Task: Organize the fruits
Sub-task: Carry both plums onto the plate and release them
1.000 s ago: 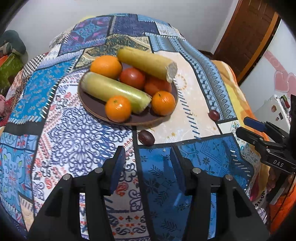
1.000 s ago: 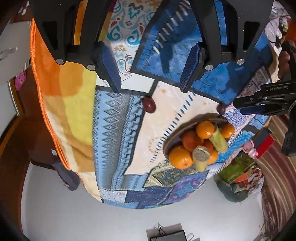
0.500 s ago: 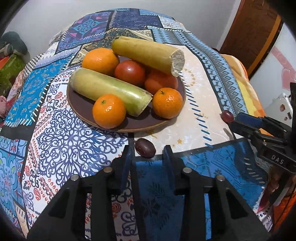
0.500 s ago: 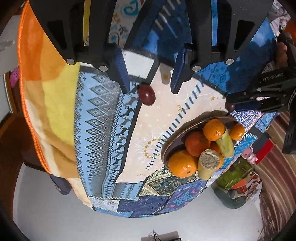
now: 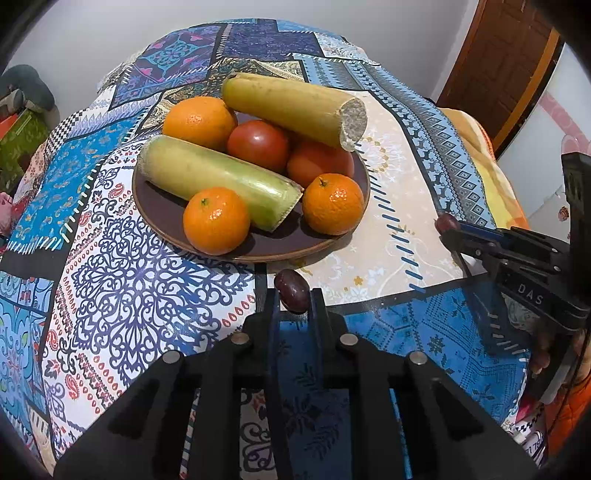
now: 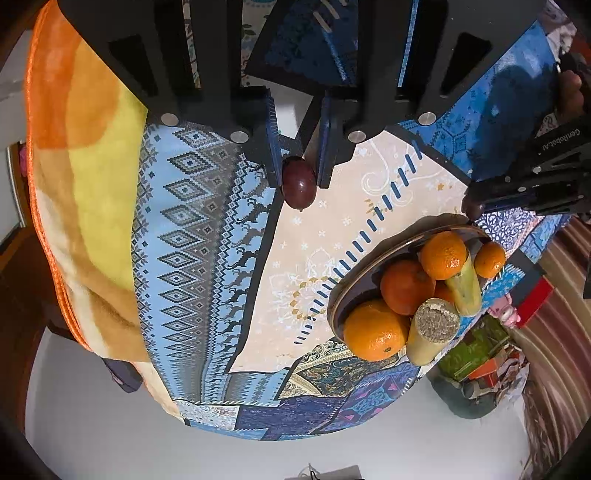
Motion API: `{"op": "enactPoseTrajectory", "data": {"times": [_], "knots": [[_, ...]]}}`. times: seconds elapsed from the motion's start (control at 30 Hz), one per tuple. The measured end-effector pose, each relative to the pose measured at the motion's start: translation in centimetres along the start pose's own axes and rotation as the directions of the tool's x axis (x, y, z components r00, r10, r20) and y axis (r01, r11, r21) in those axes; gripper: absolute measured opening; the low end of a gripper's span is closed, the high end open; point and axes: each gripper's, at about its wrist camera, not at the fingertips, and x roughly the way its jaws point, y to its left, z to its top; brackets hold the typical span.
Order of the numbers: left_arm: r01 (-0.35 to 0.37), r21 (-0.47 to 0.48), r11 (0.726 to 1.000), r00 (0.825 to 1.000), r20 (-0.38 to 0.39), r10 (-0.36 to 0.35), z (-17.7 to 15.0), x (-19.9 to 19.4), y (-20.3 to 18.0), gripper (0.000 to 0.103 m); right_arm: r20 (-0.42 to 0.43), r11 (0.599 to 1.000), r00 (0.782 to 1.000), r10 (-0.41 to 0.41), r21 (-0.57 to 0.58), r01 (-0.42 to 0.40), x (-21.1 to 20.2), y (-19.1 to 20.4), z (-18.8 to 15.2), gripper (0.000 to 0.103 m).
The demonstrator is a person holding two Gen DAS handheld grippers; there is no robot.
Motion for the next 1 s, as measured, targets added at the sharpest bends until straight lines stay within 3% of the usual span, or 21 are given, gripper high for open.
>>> {"op": "enactPoseTrajectory", "data": {"times": [0.27,0.73,1.0], "knots": [[0.012,-0.016,1.0,0.999,0.034,-0.011,-0.3,-2.2,0.7,0.014,0.024,1.0,1.0,0.008,-0.015,-0.008,-1.2,1.0,0.3,0.017],[-0.02,-0.055,0.998,0.985,0.172,0.029,1.3,-8.3,4.6,0.014,0.117,0.994,0.991,0.07,-0.088,-0.06,-3.9,6.1,2.7,0.017],[-0.032,-0.063,0.998,0.98,0.195,0.044,2.8,-8.2,6.3,0.014,0.132,0.984,0.984,0.121,-0.149,-0.1,-2.9,9.5,4.8,0.017]]}}
